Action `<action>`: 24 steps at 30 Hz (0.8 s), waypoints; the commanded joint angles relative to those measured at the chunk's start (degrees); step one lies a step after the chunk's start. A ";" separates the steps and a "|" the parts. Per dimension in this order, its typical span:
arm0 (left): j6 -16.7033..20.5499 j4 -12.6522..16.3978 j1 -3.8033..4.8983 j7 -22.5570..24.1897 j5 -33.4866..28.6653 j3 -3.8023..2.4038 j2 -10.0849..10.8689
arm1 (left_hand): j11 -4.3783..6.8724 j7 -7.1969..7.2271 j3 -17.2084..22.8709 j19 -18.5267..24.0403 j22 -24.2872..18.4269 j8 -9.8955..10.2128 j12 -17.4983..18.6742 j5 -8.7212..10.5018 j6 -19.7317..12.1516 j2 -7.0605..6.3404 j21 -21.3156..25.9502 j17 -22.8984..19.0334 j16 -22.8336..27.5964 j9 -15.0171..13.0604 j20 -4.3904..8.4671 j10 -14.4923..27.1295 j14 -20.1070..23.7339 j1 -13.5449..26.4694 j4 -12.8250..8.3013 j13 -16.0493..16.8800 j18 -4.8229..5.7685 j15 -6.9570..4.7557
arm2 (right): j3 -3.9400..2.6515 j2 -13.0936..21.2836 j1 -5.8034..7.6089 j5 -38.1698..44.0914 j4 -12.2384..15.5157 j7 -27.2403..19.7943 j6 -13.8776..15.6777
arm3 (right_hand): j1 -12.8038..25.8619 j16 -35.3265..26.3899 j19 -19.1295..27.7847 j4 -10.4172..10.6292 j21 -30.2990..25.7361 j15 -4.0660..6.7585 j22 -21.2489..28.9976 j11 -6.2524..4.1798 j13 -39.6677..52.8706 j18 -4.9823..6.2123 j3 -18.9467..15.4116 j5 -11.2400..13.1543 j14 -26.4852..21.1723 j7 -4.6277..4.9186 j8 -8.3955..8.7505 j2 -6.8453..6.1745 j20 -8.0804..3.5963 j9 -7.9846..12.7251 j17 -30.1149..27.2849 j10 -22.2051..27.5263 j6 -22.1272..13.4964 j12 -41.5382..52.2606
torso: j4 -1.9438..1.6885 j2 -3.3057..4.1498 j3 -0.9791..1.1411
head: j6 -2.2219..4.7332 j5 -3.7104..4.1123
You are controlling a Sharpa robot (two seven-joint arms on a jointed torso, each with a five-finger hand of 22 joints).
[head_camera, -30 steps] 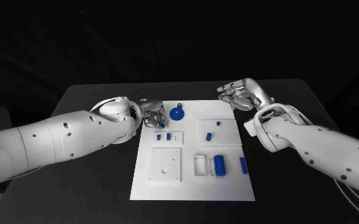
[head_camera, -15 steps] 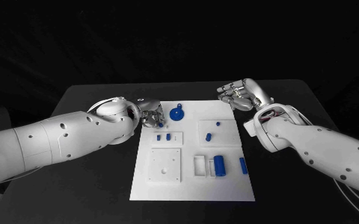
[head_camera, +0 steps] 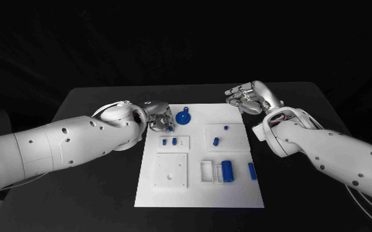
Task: Assemble the parts on the task board
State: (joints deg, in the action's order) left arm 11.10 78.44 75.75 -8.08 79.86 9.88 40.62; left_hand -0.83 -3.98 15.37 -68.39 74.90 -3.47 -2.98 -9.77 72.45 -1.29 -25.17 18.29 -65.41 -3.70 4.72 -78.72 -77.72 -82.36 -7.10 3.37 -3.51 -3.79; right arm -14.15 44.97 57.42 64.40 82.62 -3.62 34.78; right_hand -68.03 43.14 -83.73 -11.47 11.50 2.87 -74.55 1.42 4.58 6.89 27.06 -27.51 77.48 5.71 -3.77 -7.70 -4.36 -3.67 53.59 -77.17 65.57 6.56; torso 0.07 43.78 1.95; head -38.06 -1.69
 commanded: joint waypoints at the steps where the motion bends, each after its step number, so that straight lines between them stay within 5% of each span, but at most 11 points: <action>1: 1.06 0.24 0.02 1.30 -0.99 -0.03 -0.02 | 0.02 -0.42 0.18 -0.25 1.15 -0.15 -0.36 0.15 0.71 0.27 -0.12 0.05 0.38 -0.04 0.05 -0.20 -0.47 -0.05 0.20 0.05 -0.94 0.05 | -0.01 -0.06 -0.03 0.21 0.03 -0.61 -0.81 | 0.09 0.24 -1.51 -0.38 -0.37 0.13 -0.05 0.00 -0.09 0.77 -0.11 -0.16 -0.10 0.07 0.21 0.59 0.14 0.05 -0.08 0.40 0.29 -0.23 | 0.02 0.01 0.05 | -0.01 0.00; 24: -2.51 -0.75 0.03 0.25 -0.36 0.02 -0.54 | -0.03 -0.44 0.37 -0.06 1.23 -0.15 -0.37 0.16 0.64 0.21 -0.11 0.11 0.58 -0.04 0.04 -0.09 -0.29 -0.23 0.09 0.05 -0.91 0.10 | -0.01 0.02 -0.04 0.22 0.10 -0.60 -0.88 | 0.09 0.27 -1.57 -0.54 -0.58 0.12 -0.31 0.02 -0.10 0.77 -0.14 -0.16 -0.11 0.05 0.20 0.69 0.13 0.05 -0.10 0.47 0.39 -0.28 | 0.04 0.01 0.07 | -0.16 0.08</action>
State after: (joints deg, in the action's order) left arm 10.05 77.65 75.75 -7.81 79.32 9.91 40.27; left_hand -0.83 -3.99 15.36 -68.39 74.94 -3.49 -3.17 -9.68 72.46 -1.47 -25.16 18.33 -65.18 -3.65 4.71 -78.71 -77.71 -82.54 -7.11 3.32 -3.51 -3.77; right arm -14.16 45.01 57.42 64.40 82.63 -3.64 34.66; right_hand -68.03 43.14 -83.73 -11.70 11.07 2.87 -74.80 1.42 4.54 6.89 26.83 -27.51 77.48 5.70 -3.77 -7.70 -4.36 -3.67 53.54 -77.17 65.58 6.56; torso 0.09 43.78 2.05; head -38.20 -1.66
